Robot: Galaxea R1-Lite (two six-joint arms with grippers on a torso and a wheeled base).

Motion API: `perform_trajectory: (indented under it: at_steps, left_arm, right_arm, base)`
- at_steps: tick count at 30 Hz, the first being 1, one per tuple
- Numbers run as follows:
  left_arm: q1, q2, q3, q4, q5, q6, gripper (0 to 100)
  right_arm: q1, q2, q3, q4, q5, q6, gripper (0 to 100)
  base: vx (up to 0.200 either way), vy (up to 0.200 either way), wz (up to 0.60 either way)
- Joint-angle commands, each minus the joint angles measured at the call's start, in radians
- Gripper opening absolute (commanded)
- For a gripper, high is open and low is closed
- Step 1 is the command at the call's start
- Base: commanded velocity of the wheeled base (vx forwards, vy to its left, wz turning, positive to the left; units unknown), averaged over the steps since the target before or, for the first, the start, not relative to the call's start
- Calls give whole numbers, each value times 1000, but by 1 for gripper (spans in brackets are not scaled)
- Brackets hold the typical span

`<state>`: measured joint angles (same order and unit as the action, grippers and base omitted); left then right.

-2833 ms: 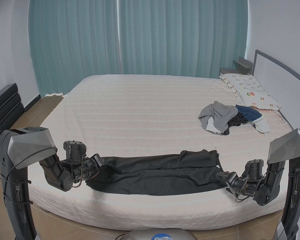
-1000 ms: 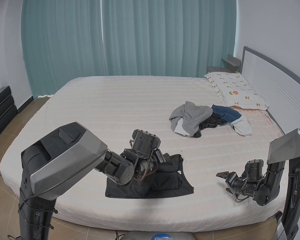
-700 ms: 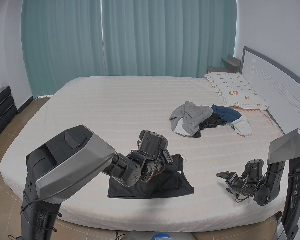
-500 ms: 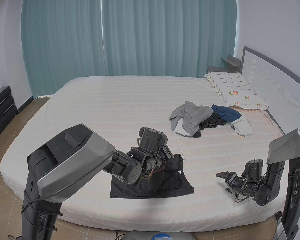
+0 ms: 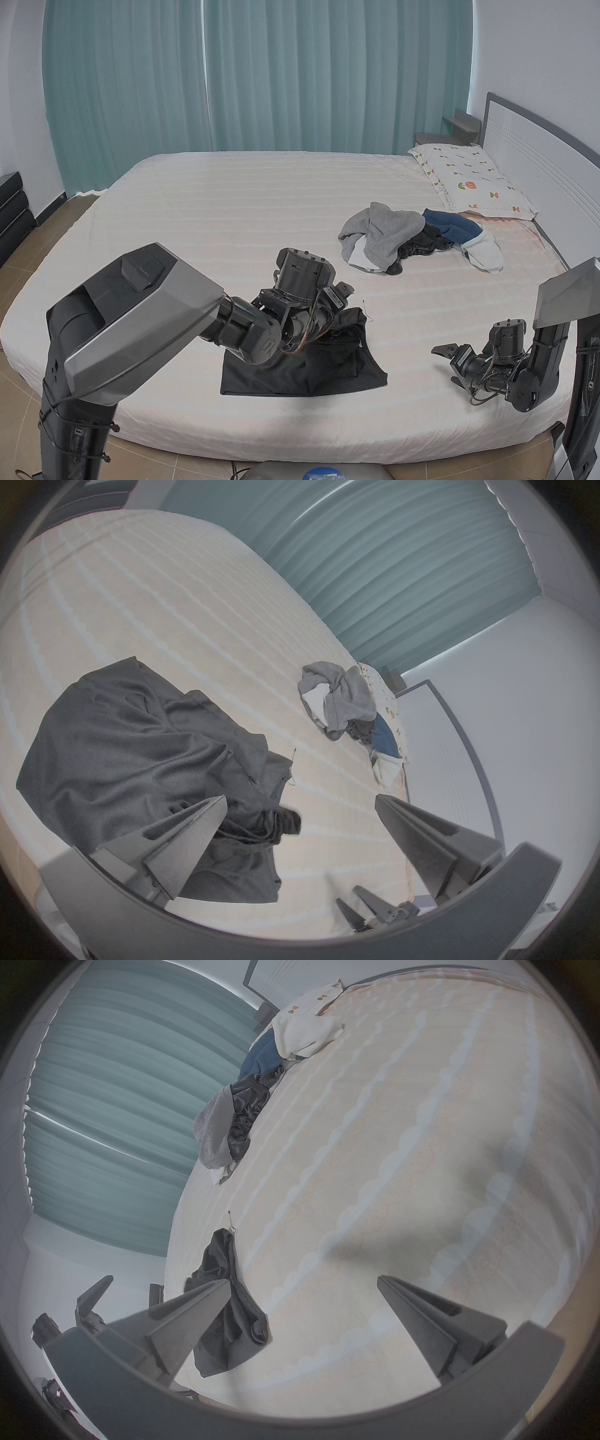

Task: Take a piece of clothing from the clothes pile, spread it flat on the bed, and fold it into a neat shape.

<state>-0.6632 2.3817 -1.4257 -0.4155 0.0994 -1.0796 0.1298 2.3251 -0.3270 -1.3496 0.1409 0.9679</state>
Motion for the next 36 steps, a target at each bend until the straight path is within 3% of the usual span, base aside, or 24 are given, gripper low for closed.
perform_trajectory:
  at_steps: [1,14,19,24,32,36]
  left_arm:
    - [10,-53,33,-6,-3,-6,100]
    - [97,-202,134,-43,-58,-59,100]
    - [165,-277,286,-62,-73,-54,100]
    - [258,-318,490,-157,-168,-65,100]
    - [329,-305,746,-394,-176,-76,100]
    - [387,-288,783,-460,-219,-189,100]
  right_arm:
    - [1,2,0,0,0,0,100]
    - [1,2,0,0,-3,0,100]
    - [1,2,0,0,-3,0,100]
    - [1,2,-1,0,-4,0,100]
    - [1,2,0,0,-6,0,100]
    - [1,2,0,0,-6,0,100]
  base:
    - [0,0,0]
    - [0,0,0]
    - [0,0,0]
    - [0,0,0]
    - [0,0,0]
    - [0,0,0]
